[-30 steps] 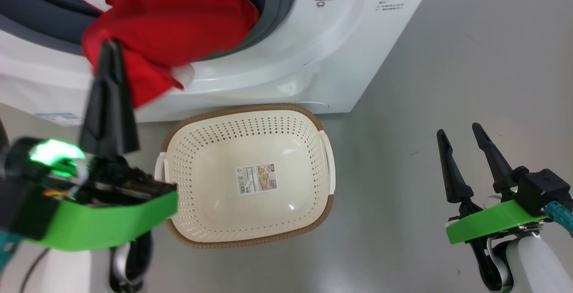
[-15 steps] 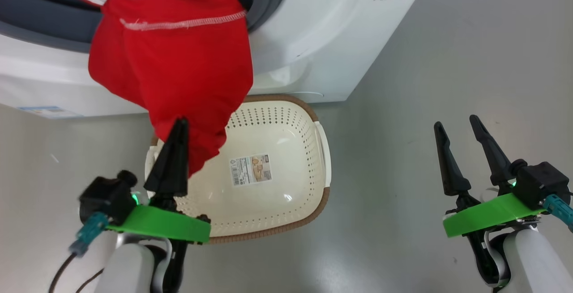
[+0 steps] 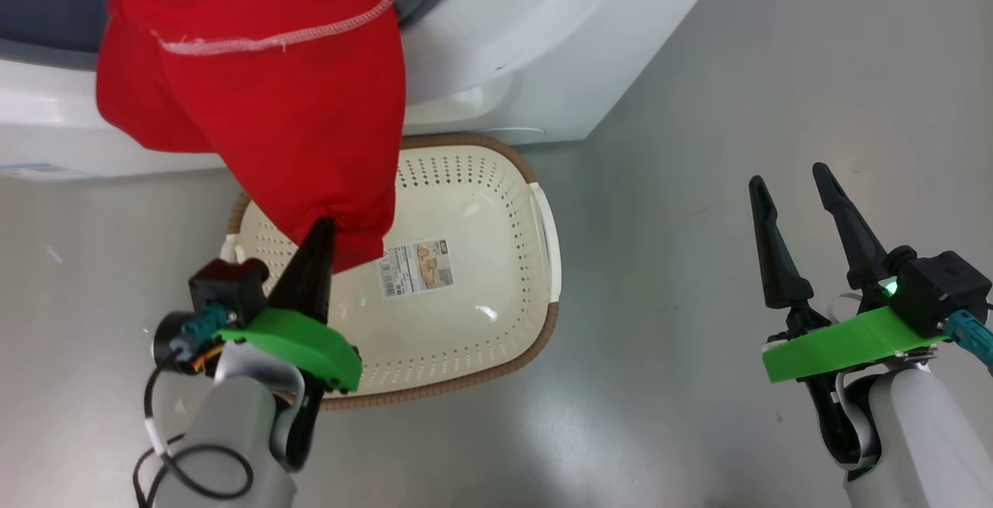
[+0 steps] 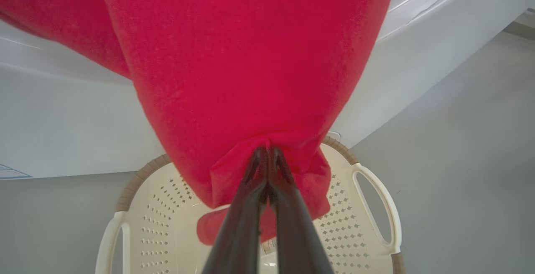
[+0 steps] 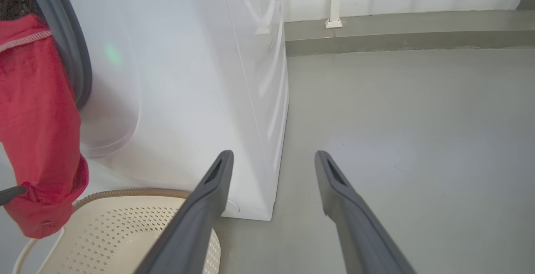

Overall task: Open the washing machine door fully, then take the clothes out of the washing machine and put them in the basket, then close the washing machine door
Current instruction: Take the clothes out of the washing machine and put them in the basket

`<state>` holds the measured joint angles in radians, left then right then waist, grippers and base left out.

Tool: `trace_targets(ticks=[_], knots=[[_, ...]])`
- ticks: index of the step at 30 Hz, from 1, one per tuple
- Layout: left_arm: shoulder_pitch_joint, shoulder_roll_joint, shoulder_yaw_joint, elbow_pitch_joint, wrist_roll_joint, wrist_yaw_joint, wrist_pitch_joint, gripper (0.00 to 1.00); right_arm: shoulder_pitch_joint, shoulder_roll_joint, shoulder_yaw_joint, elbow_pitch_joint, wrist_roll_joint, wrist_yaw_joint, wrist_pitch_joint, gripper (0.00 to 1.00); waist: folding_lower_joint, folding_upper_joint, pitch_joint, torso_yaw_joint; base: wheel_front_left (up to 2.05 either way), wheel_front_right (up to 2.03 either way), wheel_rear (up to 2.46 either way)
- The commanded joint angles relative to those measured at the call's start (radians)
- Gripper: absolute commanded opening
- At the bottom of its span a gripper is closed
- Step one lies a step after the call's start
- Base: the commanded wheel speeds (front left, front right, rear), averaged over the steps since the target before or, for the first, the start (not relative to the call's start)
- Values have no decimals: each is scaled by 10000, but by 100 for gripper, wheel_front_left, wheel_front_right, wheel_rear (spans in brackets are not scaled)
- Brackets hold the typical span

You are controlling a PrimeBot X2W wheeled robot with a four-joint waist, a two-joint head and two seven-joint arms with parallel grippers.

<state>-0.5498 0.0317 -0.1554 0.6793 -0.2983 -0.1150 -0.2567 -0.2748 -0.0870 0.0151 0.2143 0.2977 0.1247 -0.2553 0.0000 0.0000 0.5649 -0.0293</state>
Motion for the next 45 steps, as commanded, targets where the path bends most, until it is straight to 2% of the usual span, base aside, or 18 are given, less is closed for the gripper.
trace_targets(ticks=[1, 13, 14, 15, 16, 18, 19, 20, 21, 36, 45], knots=[[-246, 185, 267, 172, 137, -38, -51, 0, -33, 37, 265, -239, -21, 60, -65, 100, 0, 0, 175, -117, 0, 0, 0], [-1510, 185, 569, 1798, 319, -35, -51, 0, -223, 70, 349, -224, -31, 60, -65, 100, 0, 0, 437, -242, 0, 0, 0], [-1566, 185, 594, 1876, 345, -39, -51, 4, -237, 68, 359, -218, -30, 60, -65, 100, 0, 0, 439, -251, 0, 0, 0], [-1617, 185, 617, 1944, 365, -44, -51, 24, -243, 66, 365, -216, -30, 60, -65, 100, 0, 0, 437, -256, 0, 0, 0], [-1674, 185, 648, 1998, 380, -49, -51, 37, -244, 63, 365, -217, -30, 60, -65, 100, 0, 0, 438, -256, 0, 0, 0], [-1755, 185, 706, 2038, 396, -59, -51, 53, -242, 51, 357, -224, -36, 60, -65, 100, 0, 0, 444, -244, 0, 0, 0], [-1778, 185, 723, 2046, 398, -65, -51, 78, -239, 45, 352, -224, -42, 60, -65, 100, 0, 0, 444, -236, 0, 0, 0], [-1792, 185, 735, 2048, 400, -70, -51, 94, -235, 39, 348, -221, -47, 60, -65, 100, 0, 0, 435, -228, 0, 0, 0], [-1799, 185, 741, 2047, 401, -74, -51, 100, -230, 34, 346, -218, -52, 60, -65, 100, 0, 0, 427, -220, 0, 0, 0], [-1700, 185, 714, 1781, 149, -123, -51, 100, -219, -27, 366, -194, -55, 60, -65, 100, 0, 0, 334, -102, 0, 0, 0], [-1310, 185, 703, 1055, -101, -142, -51, 100, -164, -27, 313, -202, -77, 60, -65, 100, 0, 0, 233, 13, 0, 0, 0]])
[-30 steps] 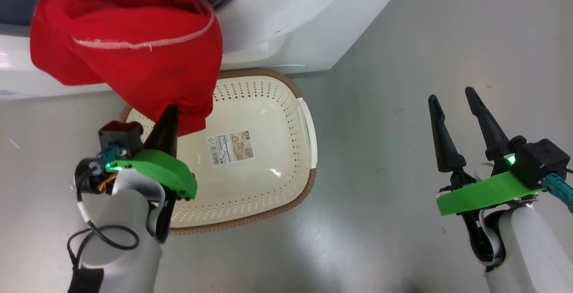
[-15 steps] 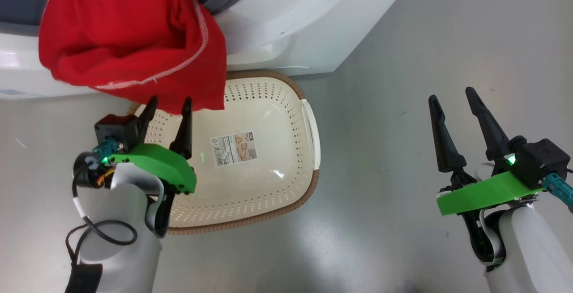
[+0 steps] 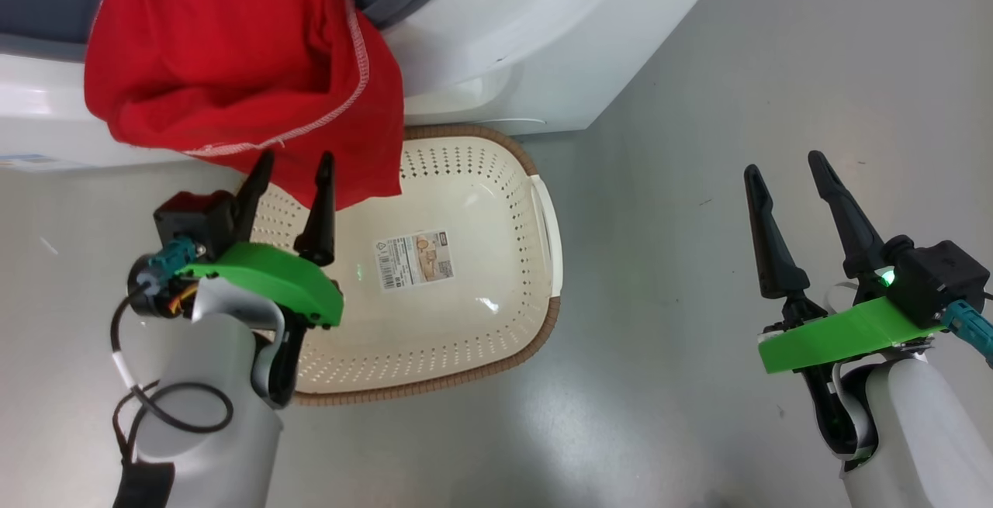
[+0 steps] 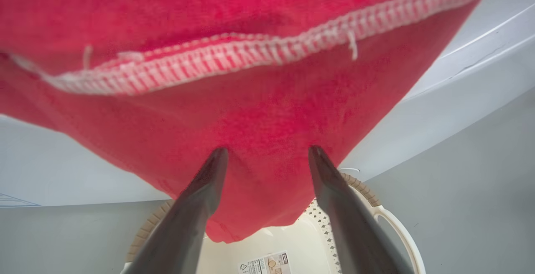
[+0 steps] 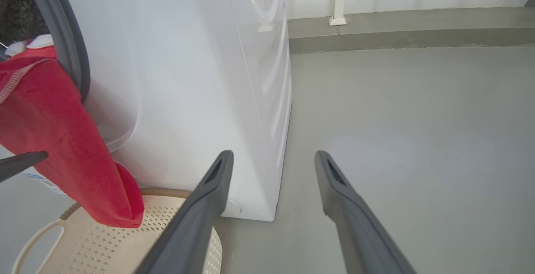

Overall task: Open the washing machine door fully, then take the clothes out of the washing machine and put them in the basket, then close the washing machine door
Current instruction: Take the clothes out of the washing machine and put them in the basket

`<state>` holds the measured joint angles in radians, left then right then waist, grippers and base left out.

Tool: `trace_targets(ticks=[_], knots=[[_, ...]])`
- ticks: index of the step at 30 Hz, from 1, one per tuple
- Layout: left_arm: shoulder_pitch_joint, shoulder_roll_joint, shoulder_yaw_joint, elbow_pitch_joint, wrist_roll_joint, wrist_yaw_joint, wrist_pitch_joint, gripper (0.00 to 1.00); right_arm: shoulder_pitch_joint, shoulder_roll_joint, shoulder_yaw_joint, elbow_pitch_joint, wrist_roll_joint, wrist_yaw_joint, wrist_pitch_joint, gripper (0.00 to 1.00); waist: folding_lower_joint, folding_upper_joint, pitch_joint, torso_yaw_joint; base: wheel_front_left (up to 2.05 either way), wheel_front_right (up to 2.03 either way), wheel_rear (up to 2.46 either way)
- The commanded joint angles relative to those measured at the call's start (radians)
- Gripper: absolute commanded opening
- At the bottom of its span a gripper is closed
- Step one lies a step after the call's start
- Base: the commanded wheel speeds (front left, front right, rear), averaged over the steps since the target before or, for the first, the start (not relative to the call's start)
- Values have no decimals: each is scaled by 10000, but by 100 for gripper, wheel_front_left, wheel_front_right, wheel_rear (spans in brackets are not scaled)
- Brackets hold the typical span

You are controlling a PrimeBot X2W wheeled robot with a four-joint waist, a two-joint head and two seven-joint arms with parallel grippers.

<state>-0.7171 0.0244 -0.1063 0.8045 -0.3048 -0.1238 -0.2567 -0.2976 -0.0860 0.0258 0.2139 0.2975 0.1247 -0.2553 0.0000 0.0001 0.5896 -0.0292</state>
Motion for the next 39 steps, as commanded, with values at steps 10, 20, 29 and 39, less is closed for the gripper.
trace_targets(ticks=[10, 20, 29, 39], knots=[[979, 258, 466, -1407, 11, -28, -51, 100, 125, -94, 108, -245, -91, 60, -65, 100, 0, -1, -79, 171, 0, 0, 0], [2093, 258, 1100, -3424, 109, 86, -51, 100, 200, -127, 15, -274, -129, 60, -65, 100, 0, -1, -127, 366, 0, 0, 0], [3476, 258, 1329, -5507, 513, 325, -51, 100, 290, -177, 51, -211, -115, 60, -65, 100, 0, -1, -318, 423, 0, 0, 0], [4766, 258, 1438, -7150, 440, 606, -51, 100, 397, -217, 115, -191, -72, 60, -65, 100, 0, -1, -444, 399, 0, 0, 0]])
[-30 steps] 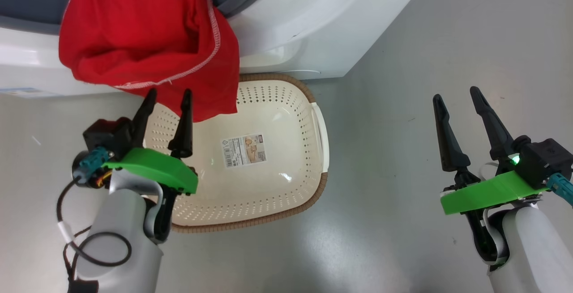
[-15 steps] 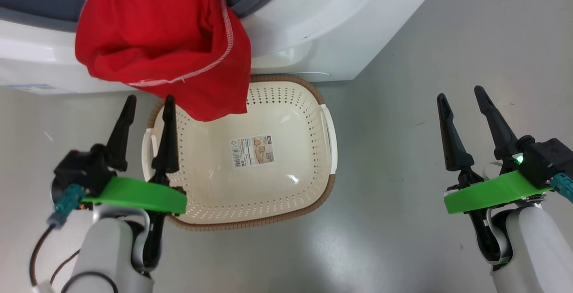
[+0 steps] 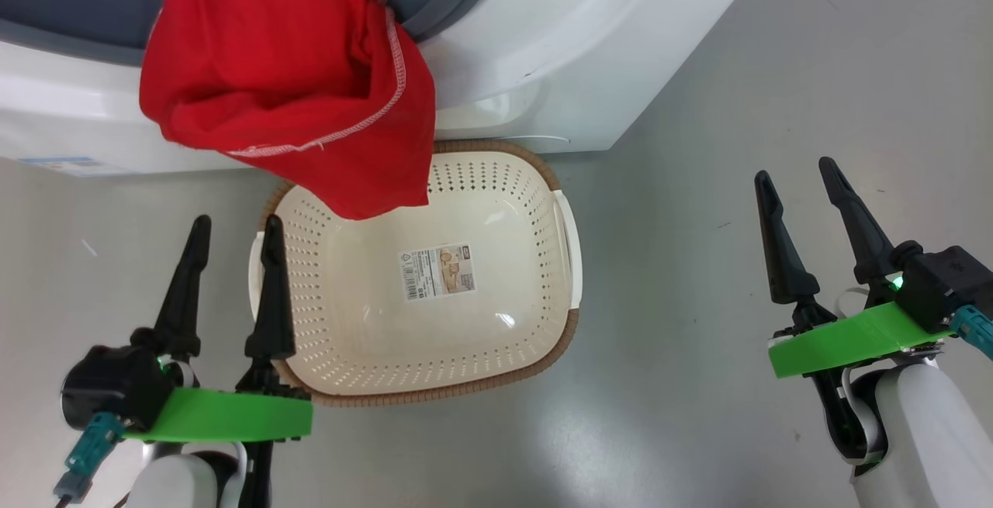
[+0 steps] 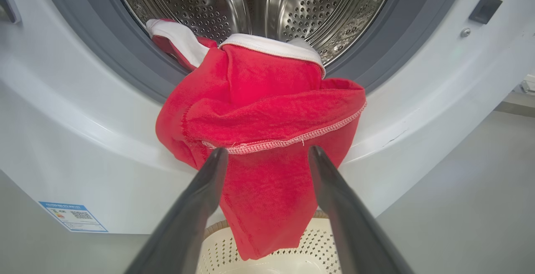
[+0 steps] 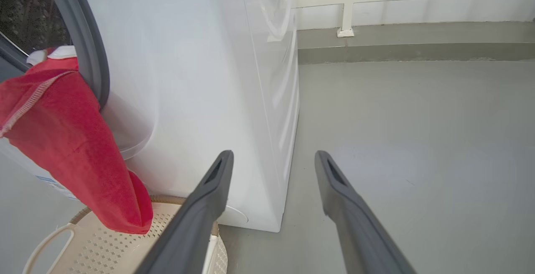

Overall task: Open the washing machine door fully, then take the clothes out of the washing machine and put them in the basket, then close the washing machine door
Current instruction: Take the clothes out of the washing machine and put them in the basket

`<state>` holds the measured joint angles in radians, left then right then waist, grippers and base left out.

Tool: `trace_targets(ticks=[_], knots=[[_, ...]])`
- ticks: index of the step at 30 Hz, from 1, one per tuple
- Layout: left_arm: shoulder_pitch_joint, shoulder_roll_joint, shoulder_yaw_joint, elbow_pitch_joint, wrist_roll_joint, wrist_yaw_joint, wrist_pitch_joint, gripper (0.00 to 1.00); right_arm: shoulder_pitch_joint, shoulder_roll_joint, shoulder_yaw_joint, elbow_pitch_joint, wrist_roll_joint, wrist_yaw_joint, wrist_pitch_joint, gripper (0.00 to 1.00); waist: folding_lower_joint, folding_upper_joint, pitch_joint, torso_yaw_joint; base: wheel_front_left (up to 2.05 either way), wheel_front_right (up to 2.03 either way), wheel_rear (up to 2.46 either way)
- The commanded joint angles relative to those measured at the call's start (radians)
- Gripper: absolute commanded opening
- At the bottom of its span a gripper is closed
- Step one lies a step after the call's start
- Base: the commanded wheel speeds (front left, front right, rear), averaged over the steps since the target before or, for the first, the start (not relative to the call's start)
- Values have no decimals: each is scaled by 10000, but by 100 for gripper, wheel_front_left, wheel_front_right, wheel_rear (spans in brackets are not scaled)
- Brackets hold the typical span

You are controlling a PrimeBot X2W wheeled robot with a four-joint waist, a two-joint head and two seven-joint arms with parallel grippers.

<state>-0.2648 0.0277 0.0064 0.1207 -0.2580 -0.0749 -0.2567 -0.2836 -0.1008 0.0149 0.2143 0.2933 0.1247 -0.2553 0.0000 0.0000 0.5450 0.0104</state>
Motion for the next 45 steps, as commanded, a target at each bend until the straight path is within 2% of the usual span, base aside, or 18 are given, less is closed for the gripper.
trace_targets(ticks=[1, 8, 15, 25, 38, 45], knots=[[289, 225, 288, -380, -29, 136, -51, 100, 261, -73, 225, -192, -29, 60, -65, 100, 0, 0, -1, 6, 0, 0, 0], [368, 225, 189, -545, -8, 227, -51, 100, 295, -68, 251, -174, -30, 60, -65, 100, 0, 0, -45, -14, 0, 0, 0], [151, 225, 20, -331, 311, 135, -51, 100, 314, -41, 244, -189, -42, 60, -65, 100, 0, 0, -47, -3, 0, 0, 0], [-1156, 271, 189, 397, 1126, -160, -51, 100, 215, -11, 204, -230, -67, 60, -65, 100, 0, 0, 140, 57, 0, 0, 0], [-3532, 908, 179, 2950, 1862, -420, -51, 100, -46, 99, 319, -234, -29, 60, -65, 100, 0, 0, 467, -79, 0, 0, 0], [-4726, 1110, 360, 4384, 1860, -451, -51, 100, -150, 144, 290, -255, -36, 60, -65, 100, 0, 0, 594, -179, 0, 0, 0]])
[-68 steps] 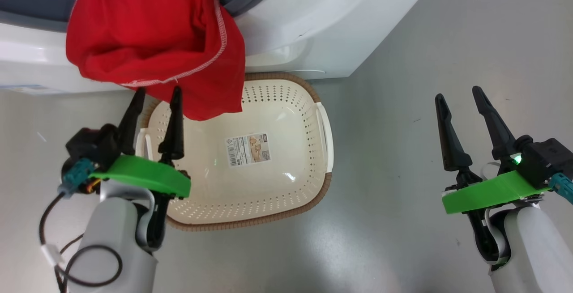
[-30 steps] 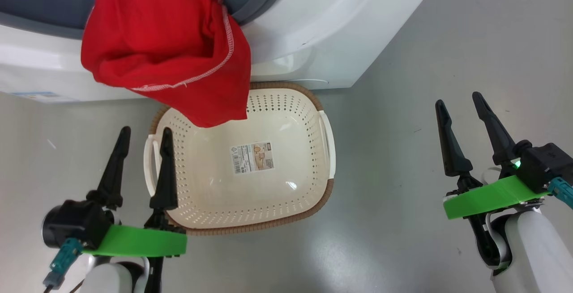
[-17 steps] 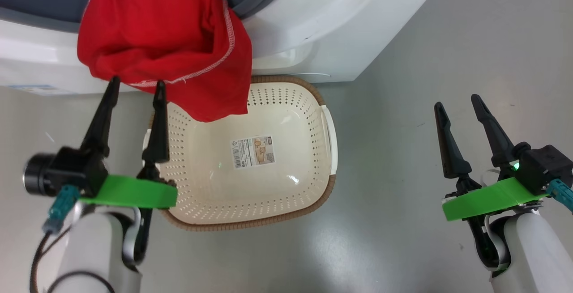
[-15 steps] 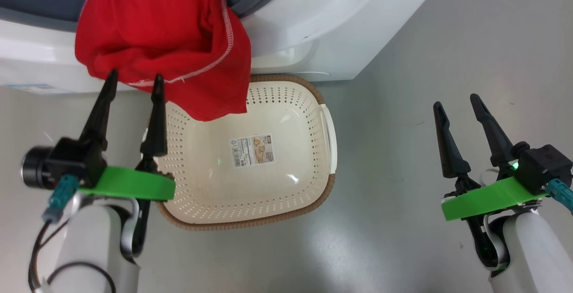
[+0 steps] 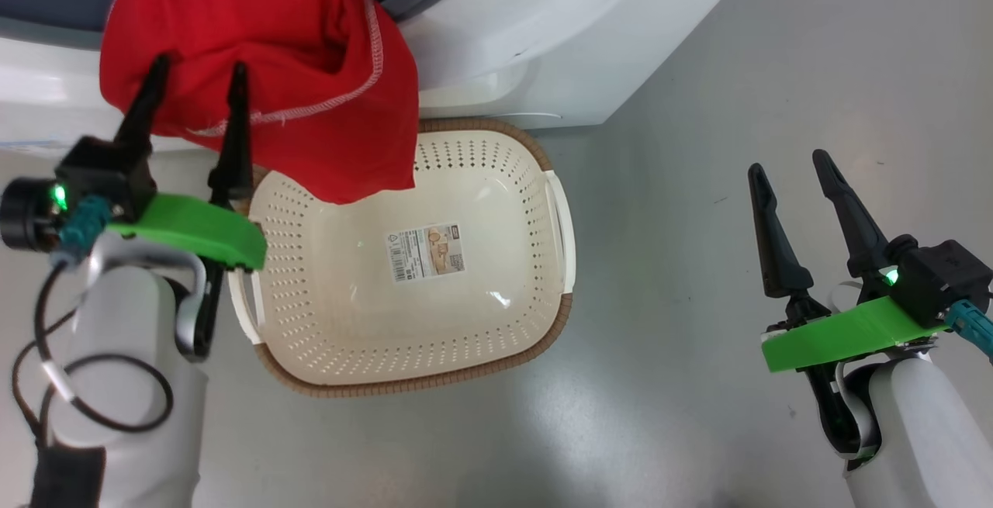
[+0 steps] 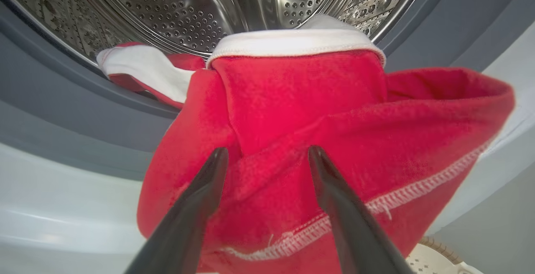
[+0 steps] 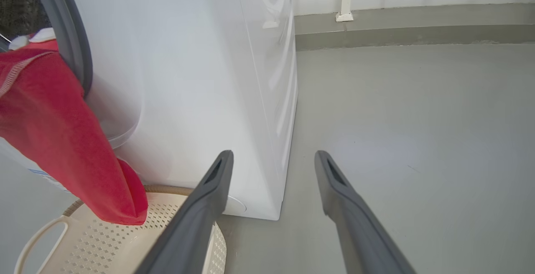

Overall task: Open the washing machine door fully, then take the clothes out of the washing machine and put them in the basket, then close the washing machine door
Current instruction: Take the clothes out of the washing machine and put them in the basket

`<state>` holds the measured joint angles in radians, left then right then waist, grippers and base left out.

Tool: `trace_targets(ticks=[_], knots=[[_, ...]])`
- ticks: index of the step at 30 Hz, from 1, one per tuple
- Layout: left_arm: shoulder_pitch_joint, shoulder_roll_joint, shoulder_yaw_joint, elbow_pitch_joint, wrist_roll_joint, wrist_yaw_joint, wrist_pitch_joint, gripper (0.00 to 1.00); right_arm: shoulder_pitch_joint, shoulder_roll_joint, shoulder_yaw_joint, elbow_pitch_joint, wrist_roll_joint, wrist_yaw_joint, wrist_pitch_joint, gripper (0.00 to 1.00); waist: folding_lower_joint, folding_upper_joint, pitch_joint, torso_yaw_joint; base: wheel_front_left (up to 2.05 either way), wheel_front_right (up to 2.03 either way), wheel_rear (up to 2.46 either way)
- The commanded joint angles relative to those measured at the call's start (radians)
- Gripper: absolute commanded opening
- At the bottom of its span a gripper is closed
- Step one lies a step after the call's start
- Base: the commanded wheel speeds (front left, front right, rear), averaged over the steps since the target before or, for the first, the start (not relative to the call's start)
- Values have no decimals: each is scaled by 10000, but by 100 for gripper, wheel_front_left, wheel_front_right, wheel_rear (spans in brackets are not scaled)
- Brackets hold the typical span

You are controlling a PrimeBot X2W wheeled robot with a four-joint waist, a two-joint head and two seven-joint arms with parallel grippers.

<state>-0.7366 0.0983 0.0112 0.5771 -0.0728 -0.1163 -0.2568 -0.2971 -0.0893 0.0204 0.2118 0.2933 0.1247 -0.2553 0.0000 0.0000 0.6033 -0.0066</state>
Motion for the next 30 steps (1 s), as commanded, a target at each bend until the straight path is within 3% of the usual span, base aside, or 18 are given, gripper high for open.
trace_targets(ticks=[1, 7, 13, 14, 15, 17, 18, 30], knots=[[-143, 414, 345, 18, -25, -42, -49, 100, -26, 36, 237, -231, -36, 60, -65, 100, 0, 0, 21, -17, 0, 0, 0], [-853, 454, 575, 939, -485, -99, -49, 100, -83, 82, 260, -241, -19, 60, -65, 100, 0, 0, 78, -77, 0, 0, 0], [-1169, 626, 194, 1555, -695, -135, -49, 100, -77, 106, 244, -234, -6, 60, -65, 100, 0, 0, 73, -129, 0, 0, 0], [-1196, 649, 89, 1592, -758, -137, -49, 82, -75, 110, 235, -233, -6, 60, -65, 100, 0, 0, 66, -134, 0, 0, 0], [-1205, 661, -23, 1605, -822, -138, -49, 52, -71, 113, 223, -234, -8, 60, -65, 100, 0, 0, 62, -136, 0, 0, 0], [-1191, 700, -201, 1604, -948, -140, -49, 23, -60, 121, 204, -235, -16, 60, -65, 100, 0, 0, 43, -134, 0, 0, 0], [-1174, 708, -280, 1588, -1009, -140, -49, 2, -53, 124, 197, -237, -21, 60, -65, 100, 0, 0, 34, -129, 0, 0, 0], [-571, 643, -928, 950, -1544, -143, -49, 0, 40, 116, 213, -216, -38, 60, -65, 100, 0, 0, -159, -52, 0, 0, 0]])
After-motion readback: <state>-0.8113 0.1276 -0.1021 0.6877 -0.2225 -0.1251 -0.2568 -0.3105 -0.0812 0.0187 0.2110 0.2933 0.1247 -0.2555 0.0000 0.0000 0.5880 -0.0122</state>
